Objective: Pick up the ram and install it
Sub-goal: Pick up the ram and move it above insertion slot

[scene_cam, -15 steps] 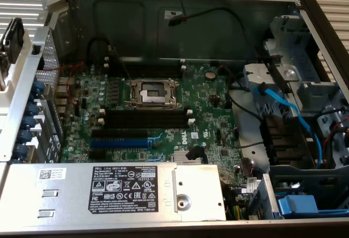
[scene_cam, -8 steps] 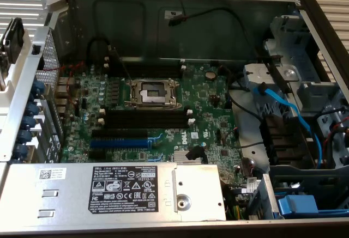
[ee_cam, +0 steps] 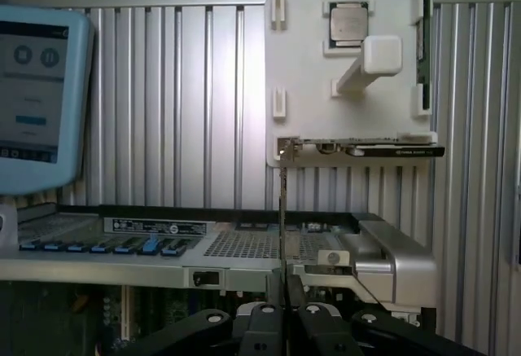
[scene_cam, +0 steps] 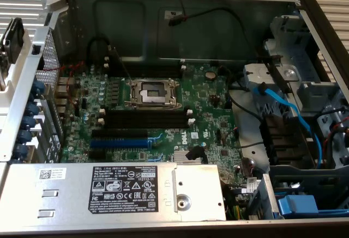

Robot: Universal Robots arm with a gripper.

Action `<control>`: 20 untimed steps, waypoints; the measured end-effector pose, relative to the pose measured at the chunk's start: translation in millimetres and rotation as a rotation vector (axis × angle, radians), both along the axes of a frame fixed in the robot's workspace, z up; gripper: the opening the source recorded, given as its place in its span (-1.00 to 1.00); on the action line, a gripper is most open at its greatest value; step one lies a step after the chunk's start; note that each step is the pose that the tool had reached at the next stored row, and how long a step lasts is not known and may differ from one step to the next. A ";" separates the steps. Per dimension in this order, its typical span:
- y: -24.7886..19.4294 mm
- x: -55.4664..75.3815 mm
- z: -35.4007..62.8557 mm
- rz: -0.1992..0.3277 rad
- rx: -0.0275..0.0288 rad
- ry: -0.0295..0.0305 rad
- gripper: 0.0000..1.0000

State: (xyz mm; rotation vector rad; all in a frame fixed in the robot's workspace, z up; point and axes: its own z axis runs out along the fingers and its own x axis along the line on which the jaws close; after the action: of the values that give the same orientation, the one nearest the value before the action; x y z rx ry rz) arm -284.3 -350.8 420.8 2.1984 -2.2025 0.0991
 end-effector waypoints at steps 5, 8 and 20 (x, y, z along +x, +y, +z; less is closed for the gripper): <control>0.0 22.5 0.6 0.000 -0.0011 0.0001 -0.75; 0.0 36.3 0.6 0.000 -0.0025 0.0002 -0.75; 0.0 90.7 0.6 0.000 -0.0114 0.0016 -0.75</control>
State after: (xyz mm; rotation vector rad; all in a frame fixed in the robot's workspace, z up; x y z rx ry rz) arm -193.5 -350.8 421.4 2.1919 -2.1955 0.1096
